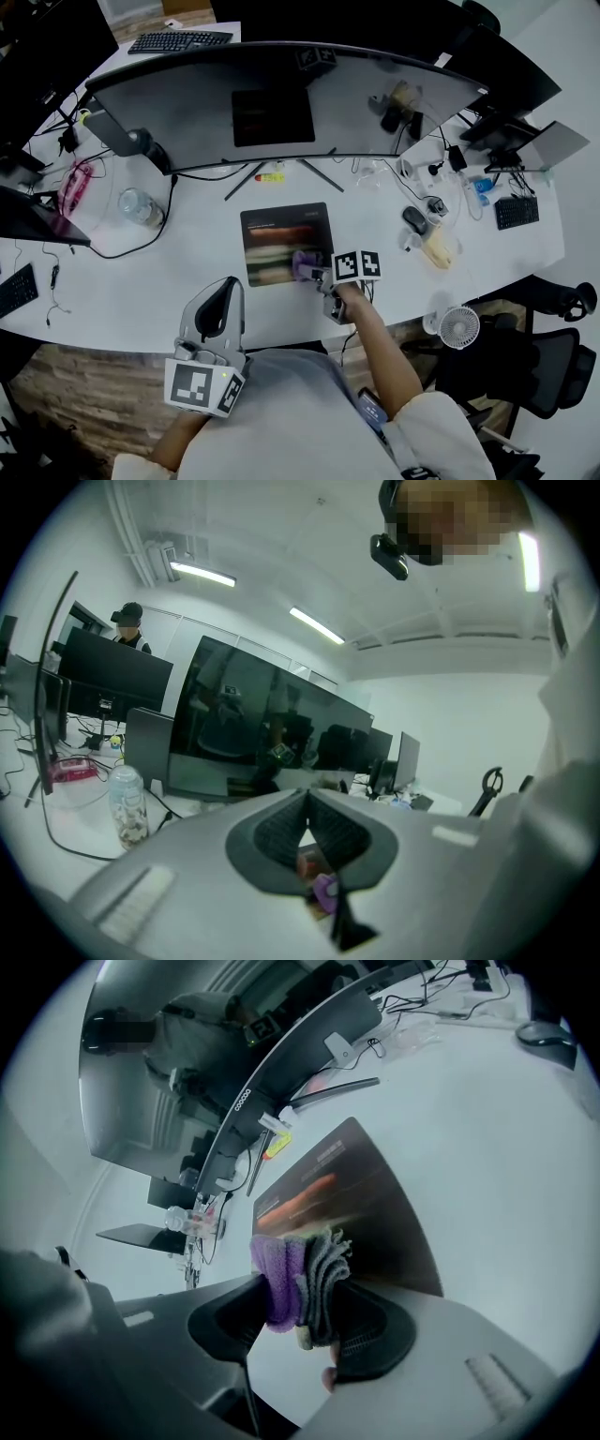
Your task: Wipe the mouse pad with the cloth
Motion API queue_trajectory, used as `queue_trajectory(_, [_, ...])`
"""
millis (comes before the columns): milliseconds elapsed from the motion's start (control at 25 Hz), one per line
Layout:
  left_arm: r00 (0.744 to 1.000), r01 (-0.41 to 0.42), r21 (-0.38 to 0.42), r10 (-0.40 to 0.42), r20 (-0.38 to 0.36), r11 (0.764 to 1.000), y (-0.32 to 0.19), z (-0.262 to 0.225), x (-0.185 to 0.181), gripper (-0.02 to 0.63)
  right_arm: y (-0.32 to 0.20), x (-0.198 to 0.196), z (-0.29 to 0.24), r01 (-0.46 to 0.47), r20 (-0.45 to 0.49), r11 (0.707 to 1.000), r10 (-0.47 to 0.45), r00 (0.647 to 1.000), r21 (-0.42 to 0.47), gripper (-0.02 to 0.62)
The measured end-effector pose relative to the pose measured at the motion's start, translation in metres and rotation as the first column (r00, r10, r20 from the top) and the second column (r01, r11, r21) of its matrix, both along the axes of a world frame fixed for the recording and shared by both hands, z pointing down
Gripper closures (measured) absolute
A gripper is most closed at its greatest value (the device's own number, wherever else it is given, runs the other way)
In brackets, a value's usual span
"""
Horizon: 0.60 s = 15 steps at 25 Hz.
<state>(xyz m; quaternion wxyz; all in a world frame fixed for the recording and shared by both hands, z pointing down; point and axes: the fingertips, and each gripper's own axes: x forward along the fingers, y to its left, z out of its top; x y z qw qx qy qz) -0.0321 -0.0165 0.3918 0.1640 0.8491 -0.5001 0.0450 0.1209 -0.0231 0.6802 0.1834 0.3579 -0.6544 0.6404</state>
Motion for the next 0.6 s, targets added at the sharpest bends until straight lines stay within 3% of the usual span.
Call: queue_trajectory(600, [1.0, -0.017, -0.002, 0.017, 0.01, 1.0, -0.004, 0.001, 0.006, 0.606, -0.002, 0.029, 0.0, -0.029, -0.014, 1.0, 0.029, 0.999, -0.005, 0.397])
